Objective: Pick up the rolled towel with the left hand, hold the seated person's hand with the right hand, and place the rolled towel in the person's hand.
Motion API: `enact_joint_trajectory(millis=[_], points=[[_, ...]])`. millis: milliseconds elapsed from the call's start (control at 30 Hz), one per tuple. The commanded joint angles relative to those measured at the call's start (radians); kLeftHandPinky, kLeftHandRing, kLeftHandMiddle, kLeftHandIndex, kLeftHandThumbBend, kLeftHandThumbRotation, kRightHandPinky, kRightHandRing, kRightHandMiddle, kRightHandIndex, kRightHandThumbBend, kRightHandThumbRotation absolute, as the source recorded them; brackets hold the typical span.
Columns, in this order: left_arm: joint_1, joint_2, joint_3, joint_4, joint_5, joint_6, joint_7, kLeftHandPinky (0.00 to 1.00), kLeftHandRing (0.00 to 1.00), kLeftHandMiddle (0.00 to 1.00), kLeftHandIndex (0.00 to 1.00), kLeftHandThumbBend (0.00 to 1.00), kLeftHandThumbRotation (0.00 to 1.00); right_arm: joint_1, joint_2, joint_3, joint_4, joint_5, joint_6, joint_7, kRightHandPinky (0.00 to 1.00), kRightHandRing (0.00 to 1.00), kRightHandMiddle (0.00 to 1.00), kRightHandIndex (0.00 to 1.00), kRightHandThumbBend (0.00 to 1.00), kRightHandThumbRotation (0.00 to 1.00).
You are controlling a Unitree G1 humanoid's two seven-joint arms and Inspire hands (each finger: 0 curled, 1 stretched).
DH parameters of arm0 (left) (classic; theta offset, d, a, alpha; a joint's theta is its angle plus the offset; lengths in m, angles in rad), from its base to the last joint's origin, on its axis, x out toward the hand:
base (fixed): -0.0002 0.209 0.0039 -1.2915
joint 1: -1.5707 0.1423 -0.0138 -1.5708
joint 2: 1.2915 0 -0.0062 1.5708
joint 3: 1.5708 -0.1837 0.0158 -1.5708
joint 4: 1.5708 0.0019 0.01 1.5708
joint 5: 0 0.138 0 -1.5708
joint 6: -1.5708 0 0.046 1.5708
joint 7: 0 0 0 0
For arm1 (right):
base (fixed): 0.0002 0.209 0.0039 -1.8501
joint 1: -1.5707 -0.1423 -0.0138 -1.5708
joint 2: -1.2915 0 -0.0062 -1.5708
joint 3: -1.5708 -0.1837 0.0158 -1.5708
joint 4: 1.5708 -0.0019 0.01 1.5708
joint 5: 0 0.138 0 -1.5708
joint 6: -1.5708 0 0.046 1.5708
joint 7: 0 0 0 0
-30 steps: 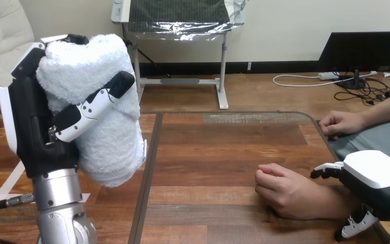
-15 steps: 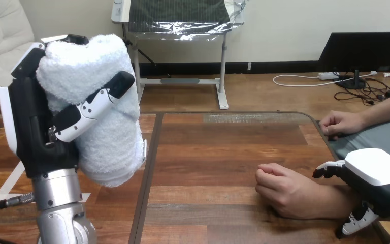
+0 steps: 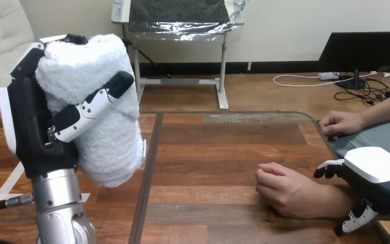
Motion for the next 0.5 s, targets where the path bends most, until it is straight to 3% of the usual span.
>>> enact_joint_trajectory(millis=[0,467], points=[[-0.046,-0.002,0.006,-0.009,0.000,-0.019,-0.005,0.24,0.30,0.37,0.39,0.62,0.00,-0.067,-0.035,0.008,0.038,-0.008,0.055,0.025,0.68,0.75,0.77,0.77,1.00,0.08],[-0.043,-0.002,0.009,-0.010,0.007,-0.022,-0.005,0.24,0.30,0.37,0.39,0.62,0.00,-0.092,-0.030,0.040,0.055,-0.010,0.101,0.064,0.55,0.69,0.72,0.73,0.99,0.05]])
